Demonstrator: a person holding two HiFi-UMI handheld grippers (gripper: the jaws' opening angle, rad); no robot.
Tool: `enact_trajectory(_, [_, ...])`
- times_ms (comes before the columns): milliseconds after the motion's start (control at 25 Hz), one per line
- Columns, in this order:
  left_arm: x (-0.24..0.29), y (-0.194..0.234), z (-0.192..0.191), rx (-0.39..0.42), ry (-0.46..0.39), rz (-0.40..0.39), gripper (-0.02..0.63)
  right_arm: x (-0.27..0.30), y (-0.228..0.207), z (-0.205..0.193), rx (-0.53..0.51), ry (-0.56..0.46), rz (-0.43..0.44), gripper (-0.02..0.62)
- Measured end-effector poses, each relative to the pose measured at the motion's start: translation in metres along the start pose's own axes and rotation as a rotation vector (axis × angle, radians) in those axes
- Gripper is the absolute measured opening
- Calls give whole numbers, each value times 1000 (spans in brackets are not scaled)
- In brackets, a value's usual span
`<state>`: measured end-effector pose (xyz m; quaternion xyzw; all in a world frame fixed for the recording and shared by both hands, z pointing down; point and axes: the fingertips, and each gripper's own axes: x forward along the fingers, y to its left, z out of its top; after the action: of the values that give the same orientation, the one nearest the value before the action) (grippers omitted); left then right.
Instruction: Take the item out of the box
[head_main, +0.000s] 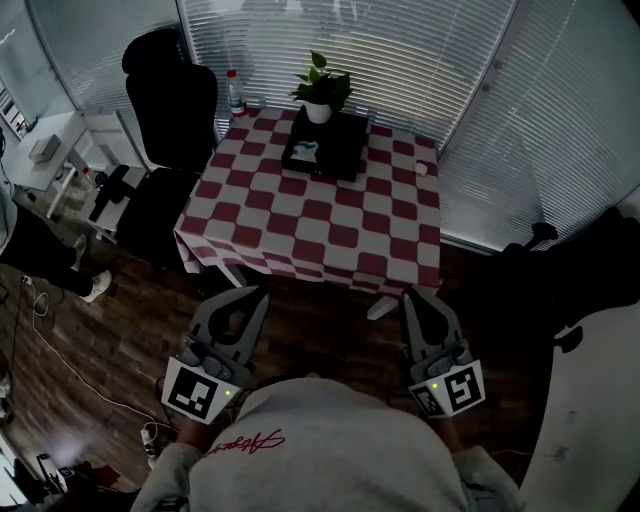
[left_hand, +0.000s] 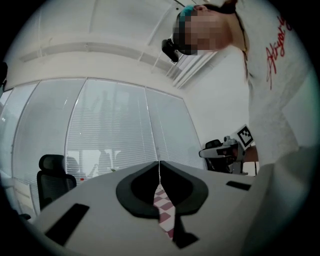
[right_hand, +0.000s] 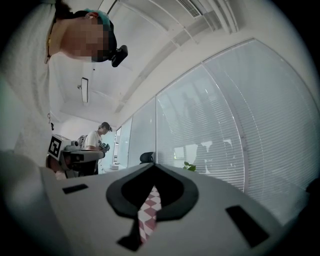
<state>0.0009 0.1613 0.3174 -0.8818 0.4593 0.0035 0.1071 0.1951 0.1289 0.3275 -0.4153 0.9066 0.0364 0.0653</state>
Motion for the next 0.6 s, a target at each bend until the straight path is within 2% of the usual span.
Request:
enact_trajectory(240, [2, -13, 13, 9, -25, -19, 18, -6, -5, 5, 1, -11, 1, 11])
enact_trajectory(440, [-6, -15, 8, -31, -13, 5, 18, -6, -2, -1, 21, -2, 17, 11])
enact_trajectory(600, [-9, -12, 9, -23, -12, 30, 18, -1, 2, -4, 31, -3, 39, 11])
